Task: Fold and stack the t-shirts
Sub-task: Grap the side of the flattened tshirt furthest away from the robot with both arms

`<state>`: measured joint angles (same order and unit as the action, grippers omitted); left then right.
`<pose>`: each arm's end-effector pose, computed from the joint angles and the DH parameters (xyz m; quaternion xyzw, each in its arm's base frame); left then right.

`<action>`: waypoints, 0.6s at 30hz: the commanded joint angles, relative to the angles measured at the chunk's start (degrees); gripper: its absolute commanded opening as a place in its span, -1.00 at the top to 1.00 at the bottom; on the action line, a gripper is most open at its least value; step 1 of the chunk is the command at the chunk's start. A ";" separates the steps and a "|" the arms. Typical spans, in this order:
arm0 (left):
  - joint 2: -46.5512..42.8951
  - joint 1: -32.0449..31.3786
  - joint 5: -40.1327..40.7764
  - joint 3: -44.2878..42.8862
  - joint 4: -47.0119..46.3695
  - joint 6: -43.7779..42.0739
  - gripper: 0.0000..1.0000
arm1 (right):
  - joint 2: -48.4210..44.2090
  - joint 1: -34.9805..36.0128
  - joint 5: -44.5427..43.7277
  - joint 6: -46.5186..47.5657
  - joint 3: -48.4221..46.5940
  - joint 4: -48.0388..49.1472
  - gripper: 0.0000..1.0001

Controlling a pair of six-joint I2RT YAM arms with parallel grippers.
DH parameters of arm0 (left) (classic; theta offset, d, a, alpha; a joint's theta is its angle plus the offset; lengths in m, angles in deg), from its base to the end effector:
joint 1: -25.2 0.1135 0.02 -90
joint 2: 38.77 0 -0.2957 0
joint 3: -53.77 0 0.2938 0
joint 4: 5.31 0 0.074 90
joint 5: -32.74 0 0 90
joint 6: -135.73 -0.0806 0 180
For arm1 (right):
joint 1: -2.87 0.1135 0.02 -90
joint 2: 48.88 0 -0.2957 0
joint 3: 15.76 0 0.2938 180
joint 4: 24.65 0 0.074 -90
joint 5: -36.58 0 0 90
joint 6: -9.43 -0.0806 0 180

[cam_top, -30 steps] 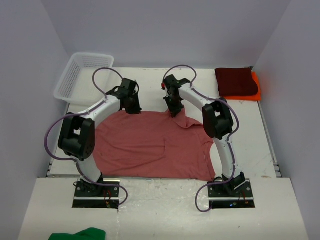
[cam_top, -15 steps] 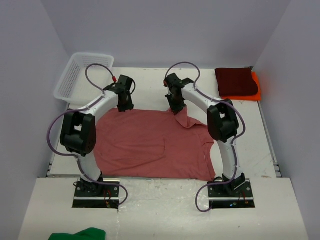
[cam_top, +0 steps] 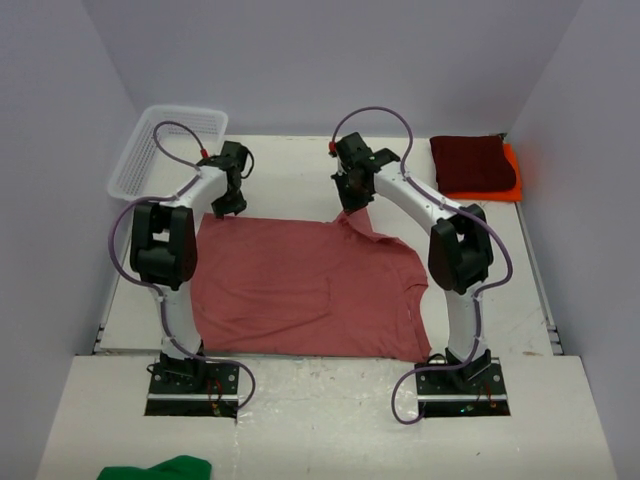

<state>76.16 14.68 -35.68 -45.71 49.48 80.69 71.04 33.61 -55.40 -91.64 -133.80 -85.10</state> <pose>0.4756 -0.0582 0.1632 -0.2362 0.9390 0.1049 0.2267 0.4595 0.2700 0.2233 -0.1618 0.9573 0.0696 0.2293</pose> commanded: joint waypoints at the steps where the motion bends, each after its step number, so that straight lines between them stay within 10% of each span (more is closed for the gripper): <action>1: 1.43 0.50 6.88 -4.75 3.66 1.69 0.16 | -6.01 0.28 1.63 0.08 1.31 3.04 1.00; 18: 7.76 3.05 14.54 -6.61 2.88 0.46 0.16 | -9.35 -0.42 8.31 0.52 3.86 4.54 1.00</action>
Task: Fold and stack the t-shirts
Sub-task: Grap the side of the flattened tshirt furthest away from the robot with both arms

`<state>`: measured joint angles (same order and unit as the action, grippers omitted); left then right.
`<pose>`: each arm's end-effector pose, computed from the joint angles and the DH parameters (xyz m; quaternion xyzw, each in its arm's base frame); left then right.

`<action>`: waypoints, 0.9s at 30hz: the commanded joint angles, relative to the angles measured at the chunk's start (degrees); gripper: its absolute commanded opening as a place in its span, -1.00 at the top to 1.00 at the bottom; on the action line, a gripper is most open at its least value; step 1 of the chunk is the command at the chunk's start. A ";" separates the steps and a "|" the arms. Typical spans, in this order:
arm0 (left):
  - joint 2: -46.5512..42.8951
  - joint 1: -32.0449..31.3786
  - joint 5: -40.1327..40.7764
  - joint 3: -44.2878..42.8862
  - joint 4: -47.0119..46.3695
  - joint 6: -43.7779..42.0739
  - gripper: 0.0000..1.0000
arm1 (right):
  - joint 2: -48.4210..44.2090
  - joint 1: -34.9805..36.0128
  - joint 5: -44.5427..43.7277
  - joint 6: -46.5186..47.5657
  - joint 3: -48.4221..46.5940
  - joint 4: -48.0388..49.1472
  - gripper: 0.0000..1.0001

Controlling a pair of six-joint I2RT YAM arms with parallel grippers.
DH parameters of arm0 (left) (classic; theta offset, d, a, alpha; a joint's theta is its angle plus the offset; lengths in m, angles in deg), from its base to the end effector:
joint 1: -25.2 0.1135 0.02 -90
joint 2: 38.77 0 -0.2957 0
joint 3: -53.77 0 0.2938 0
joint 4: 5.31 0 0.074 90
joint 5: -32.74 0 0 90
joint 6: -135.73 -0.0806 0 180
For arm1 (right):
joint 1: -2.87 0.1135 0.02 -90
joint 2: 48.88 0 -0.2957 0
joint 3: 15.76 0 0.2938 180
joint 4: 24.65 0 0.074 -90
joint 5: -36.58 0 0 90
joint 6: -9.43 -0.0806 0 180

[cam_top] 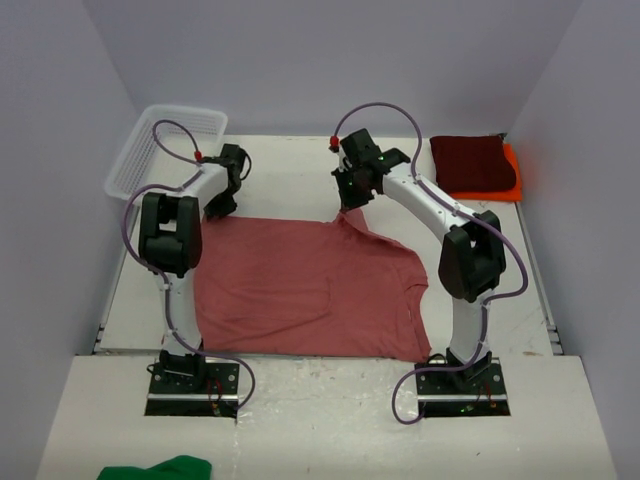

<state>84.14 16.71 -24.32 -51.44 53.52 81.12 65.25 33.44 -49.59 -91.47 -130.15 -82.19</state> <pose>0.4946 -0.0295 0.1347 -0.2539 0.9185 0.2191 0.2095 0.4434 0.2682 0.2548 -0.1731 0.9433 0.1297 0.2519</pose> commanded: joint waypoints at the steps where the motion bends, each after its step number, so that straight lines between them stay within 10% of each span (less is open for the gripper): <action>1: -0.22 1.11 3.43 -0.88 -1.60 0.02 0.15 | -3.56 -0.24 2.67 0.35 0.30 1.72 1.00; 17: 4.00 2.25 1.24 0.26 -7.32 -3.49 0.13 | -3.47 -0.95 3.99 0.26 1.97 2.34 1.00; 27: 3.83 3.92 -8.50 6.49 -13.64 -4.11 0.45 | -6.19 -4.46 5.83 -0.35 2.50 2.25 1.00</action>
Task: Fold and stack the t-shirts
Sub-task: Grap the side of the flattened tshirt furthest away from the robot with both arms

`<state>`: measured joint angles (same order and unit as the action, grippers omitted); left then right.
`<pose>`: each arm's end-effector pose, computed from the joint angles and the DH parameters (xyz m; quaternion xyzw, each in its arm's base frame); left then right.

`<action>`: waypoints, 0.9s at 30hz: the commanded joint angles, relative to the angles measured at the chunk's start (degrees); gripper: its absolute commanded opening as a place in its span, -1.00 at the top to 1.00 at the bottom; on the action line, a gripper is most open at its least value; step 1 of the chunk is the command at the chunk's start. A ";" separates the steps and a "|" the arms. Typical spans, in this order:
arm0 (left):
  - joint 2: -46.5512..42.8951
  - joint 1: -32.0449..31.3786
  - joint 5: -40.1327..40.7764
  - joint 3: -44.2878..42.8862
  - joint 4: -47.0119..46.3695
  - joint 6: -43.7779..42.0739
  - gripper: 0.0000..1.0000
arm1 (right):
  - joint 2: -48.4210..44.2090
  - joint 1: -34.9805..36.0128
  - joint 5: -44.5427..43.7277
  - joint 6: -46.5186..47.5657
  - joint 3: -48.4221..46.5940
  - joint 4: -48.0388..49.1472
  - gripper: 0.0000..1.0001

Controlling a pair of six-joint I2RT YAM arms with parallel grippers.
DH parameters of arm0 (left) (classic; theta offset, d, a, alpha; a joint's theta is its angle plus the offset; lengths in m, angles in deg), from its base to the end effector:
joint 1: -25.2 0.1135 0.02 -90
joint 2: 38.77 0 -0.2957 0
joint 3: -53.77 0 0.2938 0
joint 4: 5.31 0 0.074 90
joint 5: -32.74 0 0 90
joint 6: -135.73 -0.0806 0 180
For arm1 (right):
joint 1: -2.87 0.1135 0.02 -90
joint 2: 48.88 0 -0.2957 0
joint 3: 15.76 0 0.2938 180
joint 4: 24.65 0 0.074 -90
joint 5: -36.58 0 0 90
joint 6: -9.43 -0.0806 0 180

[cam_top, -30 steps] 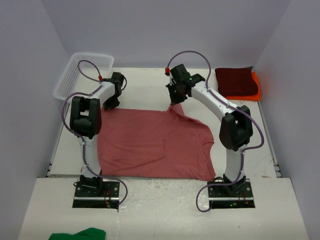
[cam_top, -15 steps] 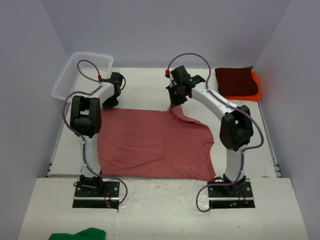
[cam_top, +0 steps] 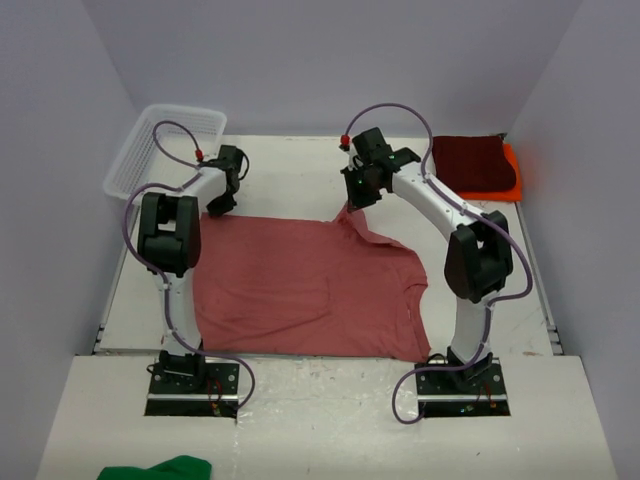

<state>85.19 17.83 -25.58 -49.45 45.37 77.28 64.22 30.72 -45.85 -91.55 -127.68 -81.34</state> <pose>0.5066 -0.0228 0.1196 -0.2419 0.9191 0.2022 0.2362 0.4474 0.2484 0.2491 -0.1587 0.9458 0.1516 0.2393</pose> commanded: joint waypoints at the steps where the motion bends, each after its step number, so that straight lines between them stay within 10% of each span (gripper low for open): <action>1: 2.69 2.89 -9.25 5.65 -5.93 -0.26 0.43 | -6.21 -2.28 2.44 -0.35 0.29 1.49 1.00; 27: -0.91 1.58 -13.32 5.75 -7.78 -1.05 0.04 | -7.46 -6.50 5.26 -0.71 -1.99 -0.09 1.00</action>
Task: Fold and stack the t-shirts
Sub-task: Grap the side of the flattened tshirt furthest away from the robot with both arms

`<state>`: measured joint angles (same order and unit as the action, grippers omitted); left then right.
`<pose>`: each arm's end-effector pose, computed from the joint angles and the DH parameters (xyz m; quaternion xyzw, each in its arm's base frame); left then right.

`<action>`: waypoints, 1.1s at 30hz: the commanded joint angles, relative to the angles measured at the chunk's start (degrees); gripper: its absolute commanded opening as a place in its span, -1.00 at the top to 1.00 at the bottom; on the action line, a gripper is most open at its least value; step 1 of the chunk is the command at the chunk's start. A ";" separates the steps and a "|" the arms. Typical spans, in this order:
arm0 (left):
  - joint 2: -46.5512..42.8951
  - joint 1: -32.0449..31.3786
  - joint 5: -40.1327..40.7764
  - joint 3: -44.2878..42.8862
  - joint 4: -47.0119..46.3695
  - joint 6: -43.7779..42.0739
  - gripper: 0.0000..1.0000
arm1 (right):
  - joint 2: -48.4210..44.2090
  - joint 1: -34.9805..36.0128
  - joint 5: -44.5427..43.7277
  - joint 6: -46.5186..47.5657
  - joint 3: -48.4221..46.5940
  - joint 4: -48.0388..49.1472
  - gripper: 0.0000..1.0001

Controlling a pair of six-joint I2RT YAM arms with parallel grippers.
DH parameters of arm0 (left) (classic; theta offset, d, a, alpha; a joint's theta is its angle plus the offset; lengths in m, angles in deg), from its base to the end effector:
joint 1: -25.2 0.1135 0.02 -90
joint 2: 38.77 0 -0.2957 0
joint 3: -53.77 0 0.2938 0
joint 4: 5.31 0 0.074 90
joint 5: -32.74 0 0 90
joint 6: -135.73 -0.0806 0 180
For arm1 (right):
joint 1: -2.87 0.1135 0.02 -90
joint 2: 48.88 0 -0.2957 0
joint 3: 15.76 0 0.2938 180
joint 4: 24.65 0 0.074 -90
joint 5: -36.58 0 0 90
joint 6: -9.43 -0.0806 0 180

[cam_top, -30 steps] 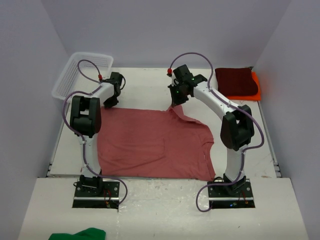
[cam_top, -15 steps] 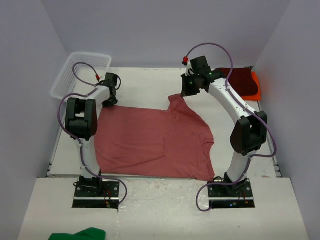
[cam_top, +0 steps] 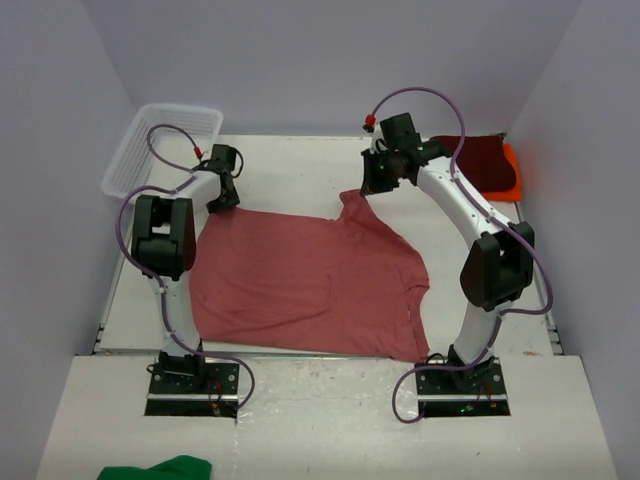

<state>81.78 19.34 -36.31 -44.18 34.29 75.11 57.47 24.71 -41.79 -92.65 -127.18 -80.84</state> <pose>0.5114 -0.0235 0.1232 -0.2373 0.9256 0.0967 0.2786 0.4505 0.1981 0.3041 -0.1134 0.9319 0.1880 0.2888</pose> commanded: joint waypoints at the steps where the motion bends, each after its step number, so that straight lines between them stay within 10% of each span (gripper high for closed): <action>1: 2.15 0.07 -2.58 0.48 2.78 0.94 0.05 | -0.35 -0.49 1.45 0.47 -2.58 -0.60 1.00; 19: 5.04 -0.20 -13.30 -3.12 0.22 -0.56 0.06 | -3.60 -3.92 1.72 0.83 -5.31 -2.79 1.00; 33: 8.21 -0.28 -11.12 -5.76 3.21 -0.29 0.95 | -3.69 -4.27 1.37 1.00 -6.18 -3.41 1.00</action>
<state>86.04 19.31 -44.71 -50.98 34.31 74.59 55.72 20.47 -41.63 -92.47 -130.94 -83.74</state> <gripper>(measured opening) 0.045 0.006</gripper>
